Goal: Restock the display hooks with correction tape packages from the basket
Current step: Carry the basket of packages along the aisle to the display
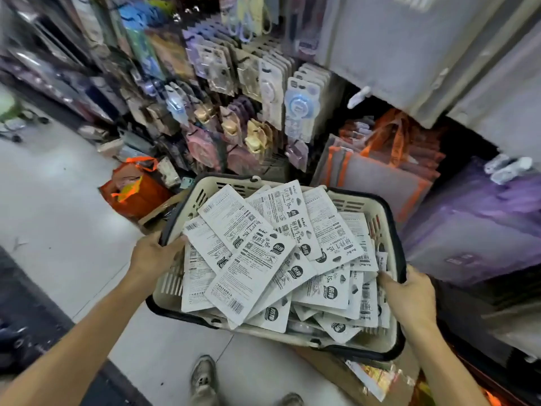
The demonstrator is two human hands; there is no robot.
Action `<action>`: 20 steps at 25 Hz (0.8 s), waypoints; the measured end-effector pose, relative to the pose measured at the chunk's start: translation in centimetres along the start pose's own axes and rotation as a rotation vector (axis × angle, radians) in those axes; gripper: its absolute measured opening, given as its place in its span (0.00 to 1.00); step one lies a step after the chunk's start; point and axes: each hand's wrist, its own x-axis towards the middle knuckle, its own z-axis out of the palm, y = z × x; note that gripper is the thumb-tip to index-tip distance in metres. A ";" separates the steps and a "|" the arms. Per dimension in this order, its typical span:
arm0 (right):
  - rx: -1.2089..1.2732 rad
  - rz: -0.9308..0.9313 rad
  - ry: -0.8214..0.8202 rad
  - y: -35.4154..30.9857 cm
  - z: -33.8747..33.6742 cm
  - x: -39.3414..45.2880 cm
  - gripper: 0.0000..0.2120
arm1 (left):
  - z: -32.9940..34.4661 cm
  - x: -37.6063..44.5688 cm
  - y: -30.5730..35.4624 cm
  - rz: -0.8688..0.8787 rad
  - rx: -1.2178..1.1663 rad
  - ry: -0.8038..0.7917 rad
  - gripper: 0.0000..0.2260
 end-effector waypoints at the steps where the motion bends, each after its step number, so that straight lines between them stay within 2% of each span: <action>1: -0.017 -0.043 -0.042 -2.5 2.5 -0.3 0.08 | -3.1 1.0 -1.6 -0.033 -0.024 0.050 0.10; 4: -0.047 -0.148 -0.172 -10.8 10.6 -0.8 0.10 | -11.6 4.0 -6.1 -0.115 -0.124 0.183 0.11; 7: -0.115 -0.231 -0.302 -20.1 22.2 -2.6 0.06 | -20.9 8.4 -11.8 -0.202 -0.198 0.336 0.12; 10: -0.146 -0.349 -0.378 -28.9 34.0 -5.1 0.05 | -29.3 14.4 -17.4 -0.260 -0.240 0.412 0.09; 14: -0.203 -0.478 -0.480 -40.4 48.8 -7.7 0.19 | -39.5 23.2 -22.2 -0.364 -0.264 0.519 0.07; 20: -0.239 -0.612 -0.542 -56.3 70.0 -8.1 0.20 | -51.6 38.9 -24.9 -0.430 -0.294 0.620 0.06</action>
